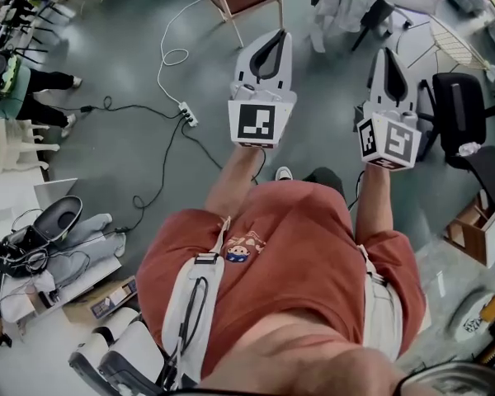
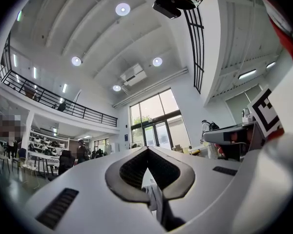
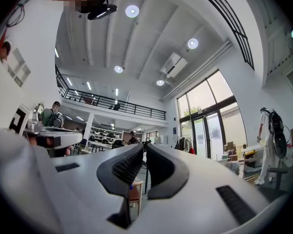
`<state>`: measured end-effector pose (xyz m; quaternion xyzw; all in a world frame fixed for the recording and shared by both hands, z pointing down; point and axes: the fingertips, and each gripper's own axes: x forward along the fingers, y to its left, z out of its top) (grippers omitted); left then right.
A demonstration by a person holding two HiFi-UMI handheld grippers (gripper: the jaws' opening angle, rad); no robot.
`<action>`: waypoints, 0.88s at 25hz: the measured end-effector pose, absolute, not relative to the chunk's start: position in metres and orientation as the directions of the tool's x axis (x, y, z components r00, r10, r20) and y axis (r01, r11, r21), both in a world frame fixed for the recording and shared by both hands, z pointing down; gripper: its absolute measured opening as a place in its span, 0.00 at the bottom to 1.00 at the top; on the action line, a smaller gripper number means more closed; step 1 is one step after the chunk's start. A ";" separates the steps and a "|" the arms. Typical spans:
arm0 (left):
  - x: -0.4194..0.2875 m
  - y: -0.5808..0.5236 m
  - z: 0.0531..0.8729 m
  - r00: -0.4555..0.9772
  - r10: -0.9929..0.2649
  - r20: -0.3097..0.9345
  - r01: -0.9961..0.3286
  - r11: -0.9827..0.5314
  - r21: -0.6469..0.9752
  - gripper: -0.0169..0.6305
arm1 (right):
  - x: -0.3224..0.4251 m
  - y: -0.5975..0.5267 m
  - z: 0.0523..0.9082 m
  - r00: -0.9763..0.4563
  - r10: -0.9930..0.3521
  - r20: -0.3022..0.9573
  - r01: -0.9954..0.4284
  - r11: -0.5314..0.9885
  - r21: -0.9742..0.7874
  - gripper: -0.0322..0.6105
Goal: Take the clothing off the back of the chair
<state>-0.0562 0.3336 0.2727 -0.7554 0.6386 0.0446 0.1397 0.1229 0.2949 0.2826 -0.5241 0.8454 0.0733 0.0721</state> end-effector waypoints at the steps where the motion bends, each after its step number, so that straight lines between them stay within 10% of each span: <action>1: -0.058 0.332 0.273 0.188 -0.951 -0.244 -0.977 -0.154 -0.150 0.05 | 0.121 0.295 0.284 -0.434 -0.880 -0.195 -0.900 0.434 0.043 0.10; 22: -0.053 0.226 0.292 0.230 -0.949 -0.217 -0.969 -0.202 -0.143 0.05 | 0.130 0.185 0.317 -0.370 -0.918 -0.140 -0.927 0.375 -0.009 0.10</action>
